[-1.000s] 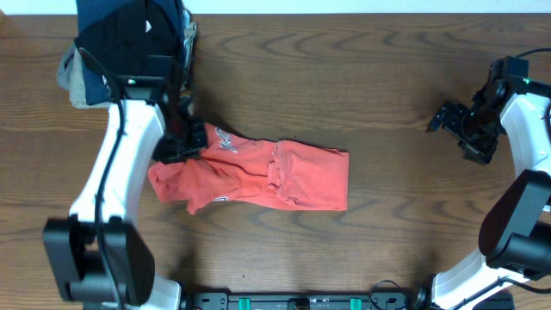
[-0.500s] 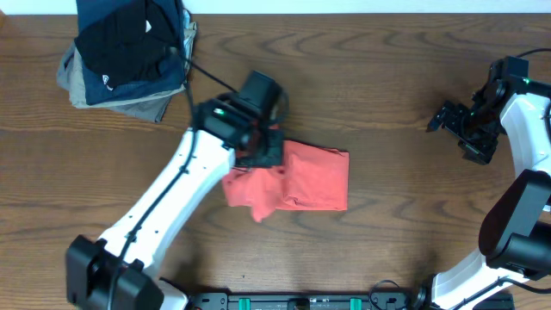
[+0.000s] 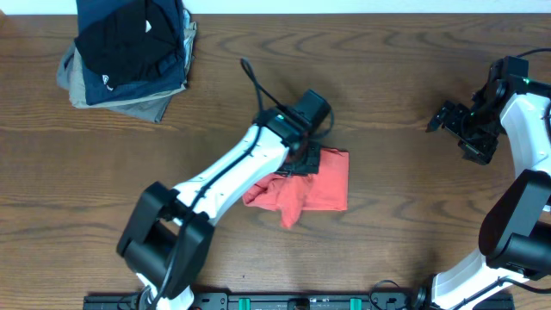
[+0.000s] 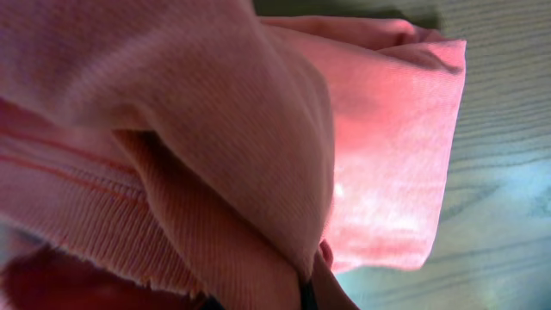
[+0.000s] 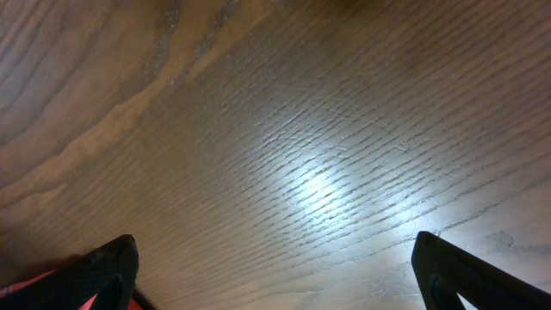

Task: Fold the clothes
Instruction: 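Fold the left end rightward over the shirt with the left gripper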

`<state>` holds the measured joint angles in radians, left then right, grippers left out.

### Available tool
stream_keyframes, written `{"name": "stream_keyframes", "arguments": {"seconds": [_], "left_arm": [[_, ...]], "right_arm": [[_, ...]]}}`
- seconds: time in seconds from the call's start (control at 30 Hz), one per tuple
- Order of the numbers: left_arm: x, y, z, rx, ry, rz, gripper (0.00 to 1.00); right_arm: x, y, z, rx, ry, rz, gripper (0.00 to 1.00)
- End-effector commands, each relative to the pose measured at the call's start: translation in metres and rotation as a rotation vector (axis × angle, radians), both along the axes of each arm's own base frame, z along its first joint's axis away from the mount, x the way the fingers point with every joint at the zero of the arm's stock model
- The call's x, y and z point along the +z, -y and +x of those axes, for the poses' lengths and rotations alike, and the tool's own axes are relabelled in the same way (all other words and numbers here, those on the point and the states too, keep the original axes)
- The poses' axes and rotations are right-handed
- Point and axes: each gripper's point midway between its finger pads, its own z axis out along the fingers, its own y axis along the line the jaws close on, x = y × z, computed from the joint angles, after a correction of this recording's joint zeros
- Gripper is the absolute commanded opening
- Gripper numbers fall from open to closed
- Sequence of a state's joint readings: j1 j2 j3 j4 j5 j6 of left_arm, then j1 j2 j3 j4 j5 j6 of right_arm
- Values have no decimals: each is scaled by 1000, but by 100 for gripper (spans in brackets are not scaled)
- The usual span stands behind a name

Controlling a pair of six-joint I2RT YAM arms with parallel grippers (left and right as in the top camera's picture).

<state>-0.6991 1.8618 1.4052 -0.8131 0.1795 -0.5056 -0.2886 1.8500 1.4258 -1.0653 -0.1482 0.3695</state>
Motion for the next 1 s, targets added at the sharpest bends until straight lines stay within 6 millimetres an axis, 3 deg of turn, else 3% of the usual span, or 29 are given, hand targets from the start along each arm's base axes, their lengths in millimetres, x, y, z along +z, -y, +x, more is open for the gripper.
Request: {"name": "stream_keyframes", "arguments": {"seconds": [0.0, 0.2, 0.27, 0.47, 0.63, 0.97], "left_arm": [[-1, 12, 1, 8, 9, -12, 6], [1, 23, -1, 1, 27, -33, 7], [1, 24, -1, 5, 26, -34, 12], [1, 25, -2, 3, 22, -42, 17], [7, 39, -11, -23, -33, -120, 17], [11, 49, -18, -49, -35, -136, 6]], "right_arm": [[7, 1, 4, 16, 22, -11, 99], [7, 1, 4, 16, 21, -11, 99], [7, 1, 4, 16, 21, -11, 99], [7, 1, 4, 16, 21, -11, 99], [7, 1, 4, 16, 22, -11, 99], [7, 1, 4, 16, 21, -11, 99]]}}
